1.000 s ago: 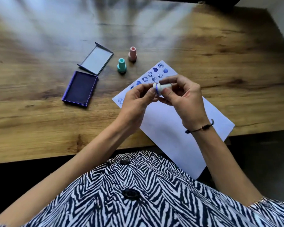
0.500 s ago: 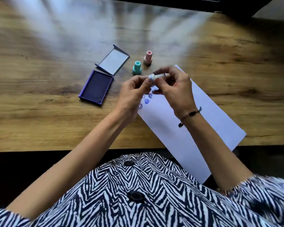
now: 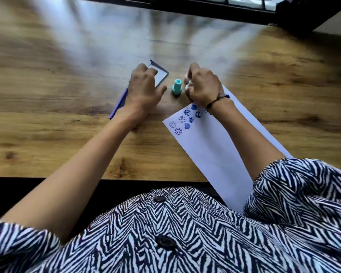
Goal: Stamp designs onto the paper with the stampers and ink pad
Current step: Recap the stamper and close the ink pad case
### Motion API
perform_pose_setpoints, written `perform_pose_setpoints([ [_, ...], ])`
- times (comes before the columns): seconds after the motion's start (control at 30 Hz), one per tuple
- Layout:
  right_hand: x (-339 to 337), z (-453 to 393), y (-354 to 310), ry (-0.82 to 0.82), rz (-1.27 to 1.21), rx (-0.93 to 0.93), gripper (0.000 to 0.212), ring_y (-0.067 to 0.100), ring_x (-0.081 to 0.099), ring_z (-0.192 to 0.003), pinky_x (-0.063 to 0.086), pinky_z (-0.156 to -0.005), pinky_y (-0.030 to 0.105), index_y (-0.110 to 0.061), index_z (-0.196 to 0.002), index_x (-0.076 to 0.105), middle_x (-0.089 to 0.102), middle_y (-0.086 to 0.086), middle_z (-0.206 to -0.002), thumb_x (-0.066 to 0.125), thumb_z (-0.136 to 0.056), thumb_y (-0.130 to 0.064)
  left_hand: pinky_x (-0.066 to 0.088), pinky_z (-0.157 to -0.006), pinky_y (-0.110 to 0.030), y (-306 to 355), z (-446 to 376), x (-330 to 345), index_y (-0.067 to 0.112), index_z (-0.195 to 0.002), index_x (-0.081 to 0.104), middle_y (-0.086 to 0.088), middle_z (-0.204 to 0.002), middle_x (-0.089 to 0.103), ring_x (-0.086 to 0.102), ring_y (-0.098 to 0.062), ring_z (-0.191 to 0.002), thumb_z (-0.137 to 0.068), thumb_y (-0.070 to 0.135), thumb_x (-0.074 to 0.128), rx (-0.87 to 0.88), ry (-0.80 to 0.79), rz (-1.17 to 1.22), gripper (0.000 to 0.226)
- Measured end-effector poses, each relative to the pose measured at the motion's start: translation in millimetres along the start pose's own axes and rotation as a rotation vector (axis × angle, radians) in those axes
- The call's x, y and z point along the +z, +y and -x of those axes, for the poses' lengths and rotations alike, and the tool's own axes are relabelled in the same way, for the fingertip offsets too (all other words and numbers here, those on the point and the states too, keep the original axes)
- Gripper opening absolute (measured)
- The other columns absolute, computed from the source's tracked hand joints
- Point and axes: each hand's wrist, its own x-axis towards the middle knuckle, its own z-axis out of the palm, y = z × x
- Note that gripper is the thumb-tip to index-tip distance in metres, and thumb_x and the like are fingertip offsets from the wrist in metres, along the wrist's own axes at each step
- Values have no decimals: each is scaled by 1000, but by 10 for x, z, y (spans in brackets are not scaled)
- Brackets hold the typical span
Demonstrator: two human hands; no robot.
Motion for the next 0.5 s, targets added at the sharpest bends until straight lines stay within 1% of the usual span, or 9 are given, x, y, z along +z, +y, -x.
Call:
perform_pose_setpoints([
  [0.07, -77, 2, -5, -30, 24, 22, 30, 43, 58, -98, 46, -77, 40, -3, -110, 42, 61, 26, -109, 50, -82, -10, 32, -98, -39, -40, -159, 44, -6, -117, 43, -27, -124, 43, 37, -39, -117, -77, 30, 62, -12, -81, -209, 56],
  [0.17, -246, -1, -46, -9, 56, 63, 40, 44, 58, -99, 45, -78, 40, -5, -114, 37, 60, 26, -110, 56, -81, -16, 36, -99, -43, -69, -339, 69, -6, -118, 41, -26, -128, 40, 33, -39, -121, -73, 38, 67, -104, -179, -349, 68],
  [0.23, -349, 1, -93, 37, 67, 63, 43, 43, 57, -100, 45, -78, 41, -7, -116, 36, 60, 25, -110, 58, -81, -18, 37, -98, -42, -88, -439, 72, -5, -118, 44, -26, -127, 43, 36, -39, -120, -73, 39, 67, -142, -193, -403, 66],
  [0.27, -392, 2, -126, 64, 66, 50, 43, 43, 57, -100, 46, -78, 41, -8, -117, 37, 60, 24, -110, 58, -81, -19, 38, -97, -41, -86, -471, 67, -3, -116, 47, -26, -126, 44, 38, -40, -119, -75, 35, 66, -144, -190, -420, 60],
  [0.33, -459, 1, -198, 119, 15, 7, 39, 42, 57, -97, 45, -76, 40, -8, -113, 41, 62, 23, -106, 58, -80, -18, 40, -95, -41, -61, -498, 64, -2, -111, 52, -27, -124, 46, 41, -41, -116, -76, 23, 62, -137, -181, -422, 45],
  [0.37, -484, -11, -237, 145, -37, -10, 36, 41, 58, -95, 45, -75, 39, -9, -111, 43, 64, 22, -103, 57, -79, -18, 40, -94, -41, -49, -500, 58, -2, -109, 52, -27, -123, 46, 41, -42, -115, -75, 22, 61, -143, -180, -401, 43],
  [0.43, -509, -33, -316, 188, -162, -19, 30, 38, 59, -93, 46, -75, 37, -9, -106, 49, 67, 18, -99, 57, -80, -23, 40, -94, -41, -35, -480, -2, -5, -108, 51, -28, -120, 47, 43, -43, -113, -73, 29, 63, -174, -161, -313, 50],
  [0.5, -494, -72, -400, 225, -304, -2, 30, 36, 62, -90, 49, -76, 39, -7, -100, 54, 68, 18, -97, 56, -85, -33, 39, -92, -39, -53, -443, -146, -5, -105, 52, -28, -117, 50, 45, -41, -110, -71, 35, 63, -180, -73, -174, 54],
])
